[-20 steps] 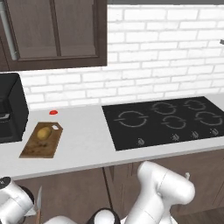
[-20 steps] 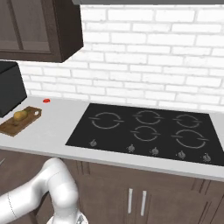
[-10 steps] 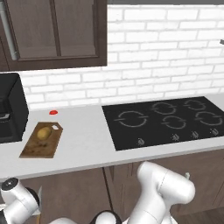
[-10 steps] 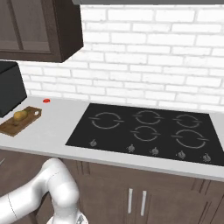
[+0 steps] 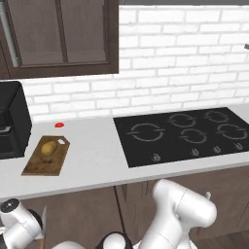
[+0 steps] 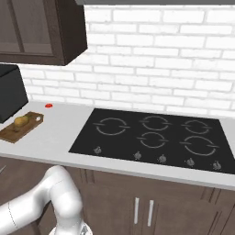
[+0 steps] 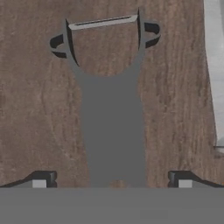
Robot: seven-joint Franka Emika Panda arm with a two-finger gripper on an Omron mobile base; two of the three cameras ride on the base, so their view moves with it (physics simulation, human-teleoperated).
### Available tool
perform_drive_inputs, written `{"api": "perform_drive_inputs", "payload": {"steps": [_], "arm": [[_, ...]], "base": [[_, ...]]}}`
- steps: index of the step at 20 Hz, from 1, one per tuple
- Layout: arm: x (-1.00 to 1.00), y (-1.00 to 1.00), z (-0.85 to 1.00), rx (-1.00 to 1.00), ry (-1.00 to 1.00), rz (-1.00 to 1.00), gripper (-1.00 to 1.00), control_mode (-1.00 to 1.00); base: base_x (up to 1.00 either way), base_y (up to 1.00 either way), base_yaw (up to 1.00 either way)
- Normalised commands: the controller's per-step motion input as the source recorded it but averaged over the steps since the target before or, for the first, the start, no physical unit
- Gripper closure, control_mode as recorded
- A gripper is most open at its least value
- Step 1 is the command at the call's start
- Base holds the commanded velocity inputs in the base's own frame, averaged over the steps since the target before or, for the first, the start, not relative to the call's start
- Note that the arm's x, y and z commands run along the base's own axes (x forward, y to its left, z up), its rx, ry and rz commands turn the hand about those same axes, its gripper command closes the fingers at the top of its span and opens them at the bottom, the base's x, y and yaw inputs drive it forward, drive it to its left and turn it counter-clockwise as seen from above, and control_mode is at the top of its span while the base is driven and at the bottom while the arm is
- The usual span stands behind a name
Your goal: Place the appropriate cutting tool for cutting the potato skin on the cutting board.
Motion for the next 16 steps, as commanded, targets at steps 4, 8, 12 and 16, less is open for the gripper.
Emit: {"api": "perform_drive_inputs", "payload": {"steps": [4, 8, 12, 16], "arm": [[0.12, 0.17, -0.13, 0.00, 0.04, 0.00, -1.00, -1.00], [0.06, 0.12, -0.22, 0.00, 0.08, 0.00, -1.00, -1.00], [-0.21, 0.00, -0.63, 0.00, 0.13, 0.00, -1.00, -1.00], [-0.41, 0.00, -0.94, -0.03, 0.12, 0.00, 1.00, -1.00]], "base": [[0.00, 0.00, 0.00], [0.00, 0.00, 0.00], [0.00, 0.00, 0.00], [0.00, 0.00, 0.00]]}}
